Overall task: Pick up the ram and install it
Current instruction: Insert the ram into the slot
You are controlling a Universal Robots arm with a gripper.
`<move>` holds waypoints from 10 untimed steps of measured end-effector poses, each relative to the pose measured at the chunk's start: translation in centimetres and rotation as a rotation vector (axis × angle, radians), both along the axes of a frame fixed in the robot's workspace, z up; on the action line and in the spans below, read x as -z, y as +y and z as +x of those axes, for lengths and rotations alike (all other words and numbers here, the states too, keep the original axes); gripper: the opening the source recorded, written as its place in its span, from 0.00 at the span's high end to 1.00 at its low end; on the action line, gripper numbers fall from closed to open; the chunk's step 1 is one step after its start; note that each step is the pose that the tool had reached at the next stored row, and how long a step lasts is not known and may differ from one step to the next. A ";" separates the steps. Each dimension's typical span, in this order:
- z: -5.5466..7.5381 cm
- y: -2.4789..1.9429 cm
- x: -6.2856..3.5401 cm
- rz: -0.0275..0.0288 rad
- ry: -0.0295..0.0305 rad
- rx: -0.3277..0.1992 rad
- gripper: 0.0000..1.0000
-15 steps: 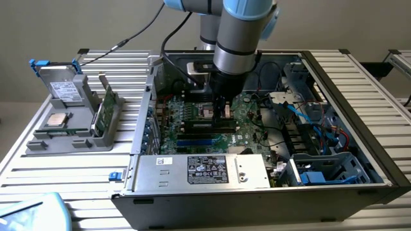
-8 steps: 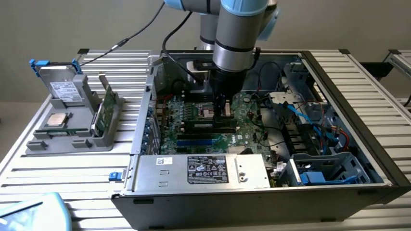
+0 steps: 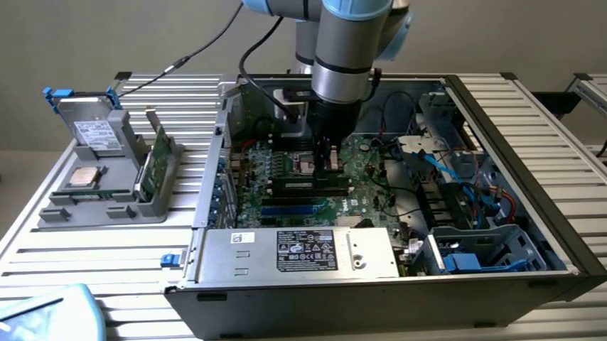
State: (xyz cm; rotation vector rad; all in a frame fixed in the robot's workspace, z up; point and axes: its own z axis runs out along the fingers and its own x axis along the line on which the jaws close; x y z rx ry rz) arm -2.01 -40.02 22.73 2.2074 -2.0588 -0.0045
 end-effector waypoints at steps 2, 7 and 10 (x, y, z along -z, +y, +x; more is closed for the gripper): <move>0.0 0.07 -0.01 -0.0018 -0.0005 -0.001 0.86; 0.0 0.33 0.03 -0.0048 -0.0026 -0.003 0.86; 0.0 0.36 0.06 -0.0067 -0.0026 -0.003 0.86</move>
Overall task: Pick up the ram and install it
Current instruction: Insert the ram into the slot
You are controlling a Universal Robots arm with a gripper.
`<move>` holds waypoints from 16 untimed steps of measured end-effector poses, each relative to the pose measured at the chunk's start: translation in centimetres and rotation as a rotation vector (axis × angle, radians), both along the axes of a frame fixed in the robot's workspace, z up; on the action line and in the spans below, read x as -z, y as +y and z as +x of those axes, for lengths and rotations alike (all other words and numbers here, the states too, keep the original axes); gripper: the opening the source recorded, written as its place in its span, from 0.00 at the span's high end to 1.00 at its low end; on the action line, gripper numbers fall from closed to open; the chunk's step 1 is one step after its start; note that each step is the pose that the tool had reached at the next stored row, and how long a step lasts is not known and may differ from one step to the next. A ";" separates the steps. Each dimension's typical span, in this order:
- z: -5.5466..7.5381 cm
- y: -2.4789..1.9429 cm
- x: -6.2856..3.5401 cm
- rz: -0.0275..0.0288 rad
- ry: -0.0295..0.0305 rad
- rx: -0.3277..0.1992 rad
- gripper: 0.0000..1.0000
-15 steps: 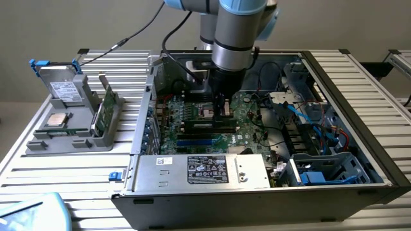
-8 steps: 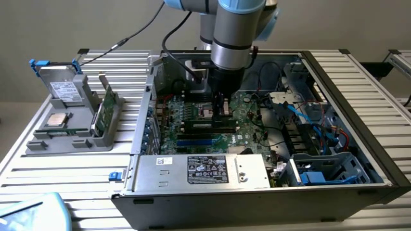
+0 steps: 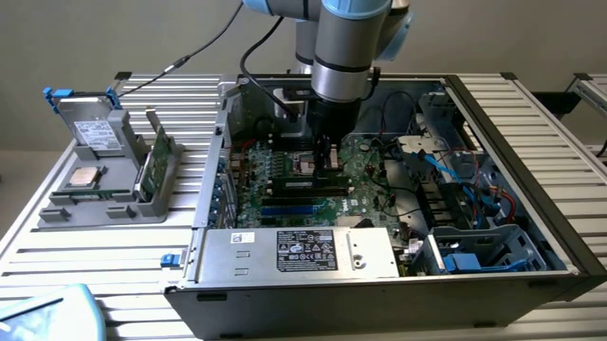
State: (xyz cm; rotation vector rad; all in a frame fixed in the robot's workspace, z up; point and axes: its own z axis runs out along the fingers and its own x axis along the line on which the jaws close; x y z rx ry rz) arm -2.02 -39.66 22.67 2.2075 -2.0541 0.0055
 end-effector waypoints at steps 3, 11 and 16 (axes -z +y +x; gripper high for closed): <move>0.0 0.02 0.13 -0.0011 -0.0001 0.000 0.86; 0.0 0.06 0.32 -0.0022 -0.0001 0.000 0.86; 0.0 0.12 0.42 -0.0023 -0.0001 0.001 0.86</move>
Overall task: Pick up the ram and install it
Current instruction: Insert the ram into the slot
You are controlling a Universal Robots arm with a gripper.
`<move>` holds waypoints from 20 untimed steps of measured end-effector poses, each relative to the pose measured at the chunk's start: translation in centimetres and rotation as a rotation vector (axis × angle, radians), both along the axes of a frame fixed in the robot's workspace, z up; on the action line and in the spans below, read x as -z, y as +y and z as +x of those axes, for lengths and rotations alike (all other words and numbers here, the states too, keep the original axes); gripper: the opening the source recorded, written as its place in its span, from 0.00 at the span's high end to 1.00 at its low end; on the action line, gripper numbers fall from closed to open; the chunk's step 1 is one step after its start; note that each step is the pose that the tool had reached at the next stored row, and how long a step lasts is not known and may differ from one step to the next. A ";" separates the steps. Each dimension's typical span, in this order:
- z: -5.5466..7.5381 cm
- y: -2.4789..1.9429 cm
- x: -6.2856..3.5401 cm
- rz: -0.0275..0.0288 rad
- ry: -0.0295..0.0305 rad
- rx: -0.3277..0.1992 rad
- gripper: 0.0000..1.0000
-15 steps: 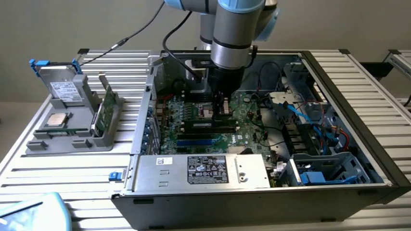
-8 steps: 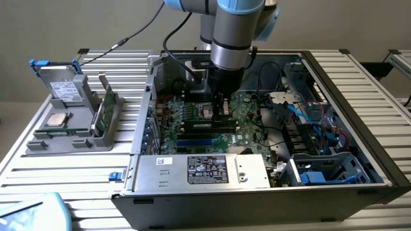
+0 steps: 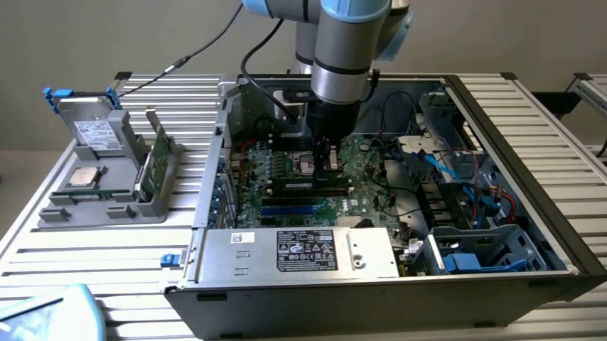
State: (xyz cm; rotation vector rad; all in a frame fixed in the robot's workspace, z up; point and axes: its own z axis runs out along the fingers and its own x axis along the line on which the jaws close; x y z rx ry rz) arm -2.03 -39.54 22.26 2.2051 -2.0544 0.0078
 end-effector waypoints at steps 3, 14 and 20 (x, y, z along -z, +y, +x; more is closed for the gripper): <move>0.0 0.02 0.04 0.0000 0.0001 0.002 0.86; 0.0 0.11 0.19 -0.0001 0.0000 0.005 0.86; 0.0 0.19 0.19 -0.0002 0.0000 0.011 0.86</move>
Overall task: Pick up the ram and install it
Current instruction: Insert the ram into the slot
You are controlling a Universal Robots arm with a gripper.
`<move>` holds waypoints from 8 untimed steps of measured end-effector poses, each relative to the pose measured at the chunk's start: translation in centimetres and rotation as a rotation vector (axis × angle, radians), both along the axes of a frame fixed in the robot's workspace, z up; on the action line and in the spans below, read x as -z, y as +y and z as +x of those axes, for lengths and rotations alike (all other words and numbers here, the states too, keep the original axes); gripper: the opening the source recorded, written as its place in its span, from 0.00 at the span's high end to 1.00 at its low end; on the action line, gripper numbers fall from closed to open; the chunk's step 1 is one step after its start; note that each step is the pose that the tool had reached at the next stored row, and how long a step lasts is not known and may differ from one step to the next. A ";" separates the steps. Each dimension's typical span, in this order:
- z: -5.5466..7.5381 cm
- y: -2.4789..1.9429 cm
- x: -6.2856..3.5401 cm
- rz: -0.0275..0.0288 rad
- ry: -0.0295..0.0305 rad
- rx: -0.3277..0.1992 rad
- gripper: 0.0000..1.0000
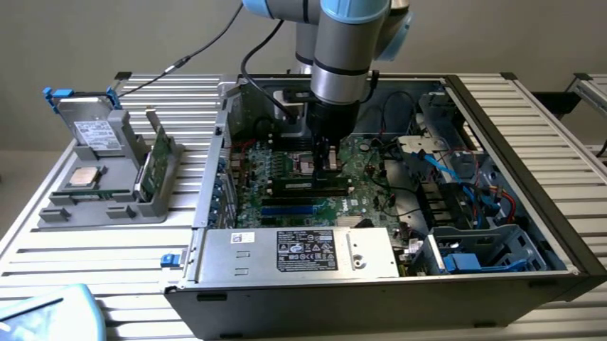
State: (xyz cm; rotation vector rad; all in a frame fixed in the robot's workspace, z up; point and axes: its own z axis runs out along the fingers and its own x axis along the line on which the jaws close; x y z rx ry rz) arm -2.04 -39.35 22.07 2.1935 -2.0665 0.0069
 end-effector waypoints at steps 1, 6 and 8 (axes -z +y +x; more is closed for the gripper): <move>0.0 0.00 0.00 0.0001 0.0001 0.000 0.86; 0.0 0.03 0.03 -0.0039 0.0059 0.000 0.86; 0.0 0.03 0.03 -0.0047 0.0091 0.000 0.86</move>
